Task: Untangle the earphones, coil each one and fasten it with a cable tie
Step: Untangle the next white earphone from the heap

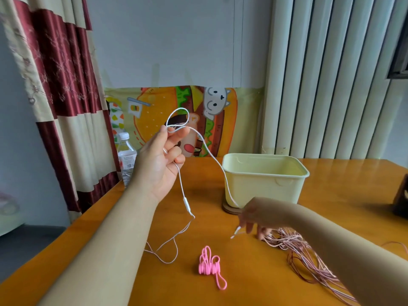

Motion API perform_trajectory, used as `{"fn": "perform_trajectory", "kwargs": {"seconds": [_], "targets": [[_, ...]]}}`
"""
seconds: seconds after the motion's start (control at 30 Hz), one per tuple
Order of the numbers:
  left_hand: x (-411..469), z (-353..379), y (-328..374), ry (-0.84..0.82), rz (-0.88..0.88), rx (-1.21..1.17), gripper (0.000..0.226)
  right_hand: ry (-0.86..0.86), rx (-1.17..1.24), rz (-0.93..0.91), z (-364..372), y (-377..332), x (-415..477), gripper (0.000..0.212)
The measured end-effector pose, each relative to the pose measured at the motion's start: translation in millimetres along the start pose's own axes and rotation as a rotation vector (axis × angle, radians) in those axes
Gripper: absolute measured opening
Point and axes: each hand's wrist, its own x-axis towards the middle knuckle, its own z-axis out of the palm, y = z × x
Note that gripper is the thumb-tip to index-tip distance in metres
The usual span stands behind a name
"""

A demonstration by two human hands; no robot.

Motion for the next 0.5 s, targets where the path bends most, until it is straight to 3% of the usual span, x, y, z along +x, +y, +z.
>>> {"fn": "perform_trajectory", "kwargs": {"seconds": [0.1, 0.2, 0.27, 0.4, 0.43, 0.5], "targets": [[3, -8, 2, 0.049, 0.015, -0.006, 0.027, 0.095, 0.094, 0.185, -20, 11, 0, 0.028], [4, -15, 0, 0.063, 0.005, 0.024, 0.027, 0.163, 0.113, 0.206, -44, 6, -10, 0.042], [5, -19, -6, 0.078, -0.014, 0.062, 0.026, 0.284, 0.03, 0.133, -58, -9, -17, 0.046], [4, -27, -19, 0.103, -0.078, 0.163, 0.026, 0.759, -0.071, -0.14, -71, -45, -26, 0.045], [3, -29, -22, 0.113, -0.096, 0.193, 0.026, 0.796, -0.062, -0.184, -70, -54, -26, 0.043], [2, -35, -25, 0.139, -0.122, 0.286, 0.026, 0.713, -0.026, -0.222, -62, -66, -19, 0.039]]}}
